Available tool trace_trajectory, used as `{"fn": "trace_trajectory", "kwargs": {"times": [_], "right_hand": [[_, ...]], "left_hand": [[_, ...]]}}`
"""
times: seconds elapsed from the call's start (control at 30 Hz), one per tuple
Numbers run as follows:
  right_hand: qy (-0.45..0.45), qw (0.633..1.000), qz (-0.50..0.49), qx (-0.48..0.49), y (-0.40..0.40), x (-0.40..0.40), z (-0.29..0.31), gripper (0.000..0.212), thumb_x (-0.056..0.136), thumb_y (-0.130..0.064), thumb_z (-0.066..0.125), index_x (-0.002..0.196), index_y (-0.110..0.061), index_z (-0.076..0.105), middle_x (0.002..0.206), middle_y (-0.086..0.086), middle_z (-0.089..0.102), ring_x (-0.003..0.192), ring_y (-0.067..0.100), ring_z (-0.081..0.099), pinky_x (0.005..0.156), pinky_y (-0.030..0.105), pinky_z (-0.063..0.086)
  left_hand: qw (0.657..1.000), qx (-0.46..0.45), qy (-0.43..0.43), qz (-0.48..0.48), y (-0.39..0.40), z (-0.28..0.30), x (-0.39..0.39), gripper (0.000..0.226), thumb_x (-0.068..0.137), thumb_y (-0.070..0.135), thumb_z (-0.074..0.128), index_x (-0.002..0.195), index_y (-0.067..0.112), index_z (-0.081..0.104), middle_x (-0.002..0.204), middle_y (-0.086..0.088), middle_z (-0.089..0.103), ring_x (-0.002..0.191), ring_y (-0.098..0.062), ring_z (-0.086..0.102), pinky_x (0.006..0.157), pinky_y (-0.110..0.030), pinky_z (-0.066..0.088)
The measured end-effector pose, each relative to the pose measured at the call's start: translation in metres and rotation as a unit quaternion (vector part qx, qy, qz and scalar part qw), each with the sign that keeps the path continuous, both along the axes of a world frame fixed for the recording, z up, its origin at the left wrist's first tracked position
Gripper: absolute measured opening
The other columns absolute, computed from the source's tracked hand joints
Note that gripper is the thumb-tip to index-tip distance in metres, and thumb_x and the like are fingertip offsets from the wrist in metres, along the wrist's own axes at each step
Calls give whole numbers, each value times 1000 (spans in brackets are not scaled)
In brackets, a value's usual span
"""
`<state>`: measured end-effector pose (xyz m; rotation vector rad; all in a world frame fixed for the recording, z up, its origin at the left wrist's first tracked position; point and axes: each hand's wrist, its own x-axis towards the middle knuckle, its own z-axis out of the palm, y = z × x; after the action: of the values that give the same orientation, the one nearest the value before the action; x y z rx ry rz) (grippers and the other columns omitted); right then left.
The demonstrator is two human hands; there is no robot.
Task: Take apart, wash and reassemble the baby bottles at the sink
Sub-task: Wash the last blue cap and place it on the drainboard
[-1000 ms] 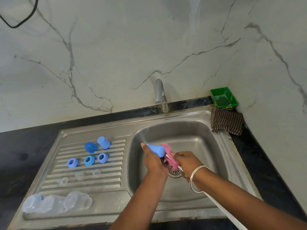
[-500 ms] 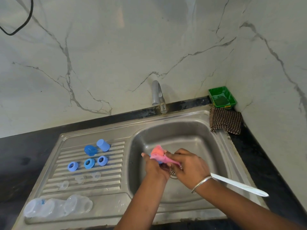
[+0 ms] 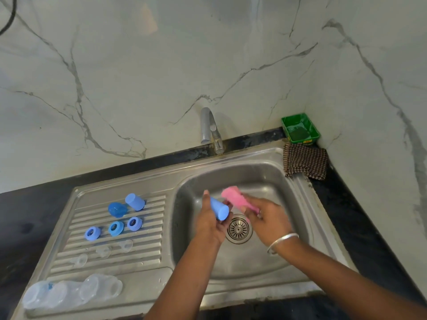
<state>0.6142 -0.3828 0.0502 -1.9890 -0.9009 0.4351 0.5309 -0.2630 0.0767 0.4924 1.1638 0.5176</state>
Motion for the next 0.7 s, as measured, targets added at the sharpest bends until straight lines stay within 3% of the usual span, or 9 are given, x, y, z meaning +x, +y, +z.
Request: {"fn": "trace_trajectory", "kwargs": {"times": [0.1, 0.17, 0.23, 0.33, 0.4, 0.47, 0.57, 0.7], "right_hand": [[36, 998, -38, -36, 0, 32, 5, 34, 94, -24, 58, 125, -37, 64, 101, 3, 74, 89, 20, 67, 76, 26, 47], [55, 993, -71, -76, -1, 55, 1, 32, 93, -20, 55, 122, -28, 67, 99, 9, 73, 91, 29, 66, 81, 32, 51], [93, 987, -110, -65, -4, 75, -5, 29, 90, -19, 54, 114, -23, 69, 89, 11, 72, 88, 33, 67, 82, 40, 53], [99, 980, -170, -38, -14, 105, -7, 33, 85, -30, 50, 113, -25, 66, 91, 6, 71, 88, 30, 66, 82, 36, 51], [64, 979, -187, -58, -19, 121, -6, 35, 90, -36, 46, 121, -33, 61, 99, -1, 67, 90, 28, 61, 83, 36, 49], [-13, 974, -192, -118, -25, 136, -12, 43, 91, -24, 47, 132, -38, 51, 106, 4, 63, 91, 33, 58, 79, 38, 48], [-94, 957, -211, -178, -32, 151, -29, 52, 91, -16, 51, 139, -37, 46, 107, 12, 56, 93, 36, 58, 72, 38, 47], [-146, 946, -243, -158, -33, 165, -45, 56, 90, -9, 55, 142, -28, 46, 103, 15, 58, 90, 35, 58, 75, 42, 53]], "left_hand": [[993, 76, 42, -84, -5, -8, 4, 32, 92, 45, 64, 99, 15, 56, 85, -11, 71, 75, -20, 71, 63, -32, 56], [977, 153, 77, -129, -8, -16, 7, 32, 87, 44, 72, 93, 14, 63, 83, -7, 69, 75, -18, 68, 68, -37, 57], [950, 244, 94, -172, -10, -24, 9, 38, 72, 44, 86, 87, 13, 68, 78, -5, 67, 71, -18, 63, 69, -37, 56], [912, 327, 103, -224, -13, -33, 13, 47, 53, 43, 91, 90, 19, 74, 82, 1, 75, 75, -17, 69, 75, -35, 56], [898, 354, 114, -233, -12, -41, 14, 48, 50, 40, 93, 91, 23, 74, 86, 1, 77, 82, -20, 72, 80, -36, 58], [889, 370, 128, -238, -13, -47, 16, 50, 48, 41, 94, 92, 25, 75, 87, 2, 77, 85, -22, 73, 80, -37, 59], [886, 363, 139, -251, -14, -51, 17, 49, 51, 40, 96, 94, 27, 76, 87, 3, 77, 83, -21, 73, 76, -37, 59], [901, 333, 133, -245, -15, -54, 21, 37, 62, 27, 95, 94, 24, 76, 87, 1, 76, 78, -20, 72, 66, -32, 52]]}}
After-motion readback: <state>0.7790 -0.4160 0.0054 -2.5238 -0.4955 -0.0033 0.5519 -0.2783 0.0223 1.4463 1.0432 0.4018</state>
